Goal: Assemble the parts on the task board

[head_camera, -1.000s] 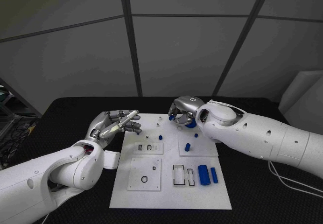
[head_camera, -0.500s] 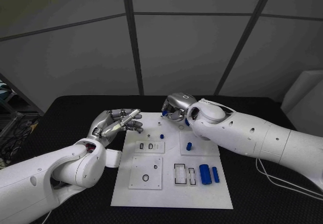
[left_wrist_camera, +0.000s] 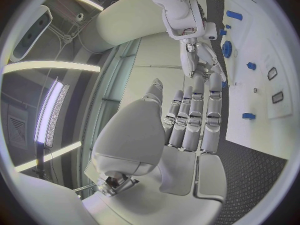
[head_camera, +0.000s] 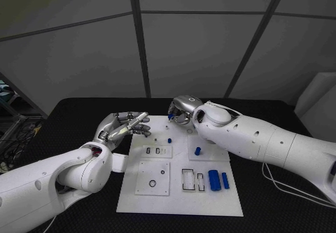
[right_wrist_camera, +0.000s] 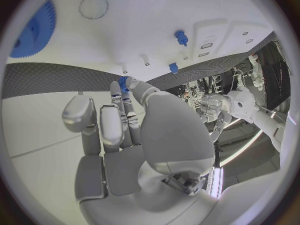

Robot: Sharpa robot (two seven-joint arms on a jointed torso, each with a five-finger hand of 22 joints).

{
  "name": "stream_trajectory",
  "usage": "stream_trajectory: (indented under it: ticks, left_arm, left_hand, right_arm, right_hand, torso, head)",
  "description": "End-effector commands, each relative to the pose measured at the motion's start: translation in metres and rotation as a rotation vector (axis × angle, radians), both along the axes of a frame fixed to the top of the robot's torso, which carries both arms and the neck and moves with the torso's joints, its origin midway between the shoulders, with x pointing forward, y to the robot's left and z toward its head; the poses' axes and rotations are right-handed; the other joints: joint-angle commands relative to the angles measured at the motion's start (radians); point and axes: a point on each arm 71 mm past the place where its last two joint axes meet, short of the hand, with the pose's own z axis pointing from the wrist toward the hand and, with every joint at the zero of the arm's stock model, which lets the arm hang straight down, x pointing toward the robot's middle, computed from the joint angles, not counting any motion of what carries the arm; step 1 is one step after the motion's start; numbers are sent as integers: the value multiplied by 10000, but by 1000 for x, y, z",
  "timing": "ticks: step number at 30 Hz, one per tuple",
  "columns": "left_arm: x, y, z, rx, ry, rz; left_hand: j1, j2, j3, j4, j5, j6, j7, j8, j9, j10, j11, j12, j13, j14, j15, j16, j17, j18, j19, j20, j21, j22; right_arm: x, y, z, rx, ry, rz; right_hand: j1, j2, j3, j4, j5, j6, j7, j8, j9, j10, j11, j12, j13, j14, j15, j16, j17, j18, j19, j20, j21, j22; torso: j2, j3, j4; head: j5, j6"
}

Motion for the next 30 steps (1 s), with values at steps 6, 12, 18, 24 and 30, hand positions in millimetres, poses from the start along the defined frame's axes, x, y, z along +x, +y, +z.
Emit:
stream_trajectory:
  ticks: [6,12,18,24,30]
  left_arm:
    - [0,-3,1,-54,7,-184]
    - [0,-4,1,-61,11,-196]
    - [0,-4,1,-57,14,-192]
    - [0,-4,1,-55,41,-214]
    - [0,-4,0,-53,69,-237]
  left_hand:
    - [-20,105,1,-33,-40,-36,60,-62,-10,-74,-22,-29,-16,-25,18,-44,9,474,-42,32,61,11]
    - [-10,118,7,-46,-37,-25,58,-62,-7,-86,-19,-41,-15,-40,22,-59,20,474,-57,36,61,12]
    - [-10,118,7,-46,-37,-25,58,-62,-7,-86,-19,-41,-15,-40,22,-59,20,474,-57,36,61,12]
    - [-9,120,7,-48,-37,-24,58,-63,-6,-88,-19,-44,-14,-42,22,-61,22,475,-60,37,61,12]
    - [-7,124,9,-52,-37,-23,59,-64,-5,-93,-18,-49,-14,-47,24,-66,26,475,-65,39,61,13]
  right_arm:
    - [3,4,-4,-360,347,163]
    - [3,8,-5,-468,496,245]
    - [4,10,-7,-549,603,236]
    - [5,10,-7,-543,597,129]
    - [6,10,-8,-613,621,18]
  right_hand:
    - [-24,-55,2,64,-28,-1,34,-27,5,-28,42,-25,-11,330,-32,25,24,-121,68,21,61,32]
    - [-24,-55,2,64,-28,-1,34,-27,5,-28,42,-25,-11,330,-32,25,24,-121,68,21,61,32]
    - [-44,-70,11,80,-24,-18,38,-41,0,-51,50,-29,-15,323,-24,13,-11,-115,47,27,47,-2]
    - [-100,-130,48,131,-30,-139,83,-103,-26,-201,96,-44,-30,305,13,14,-35,-106,-7,55,26,-54]
    - [-146,-193,78,176,-44,-268,130,-125,-46,-357,145,-41,-34,285,55,1,-88,-100,-49,92,17,-81]
  torso:
    - [3,-14,-2]
    - [4,-16,-1]
    - [2,-21,-10]
    - [7,-24,-10]
    - [8,-26,-7]
  head:
    - [6,-45]
    - [19,-80]
    - [30,-84]
    - [39,-85]
    - [39,-90]
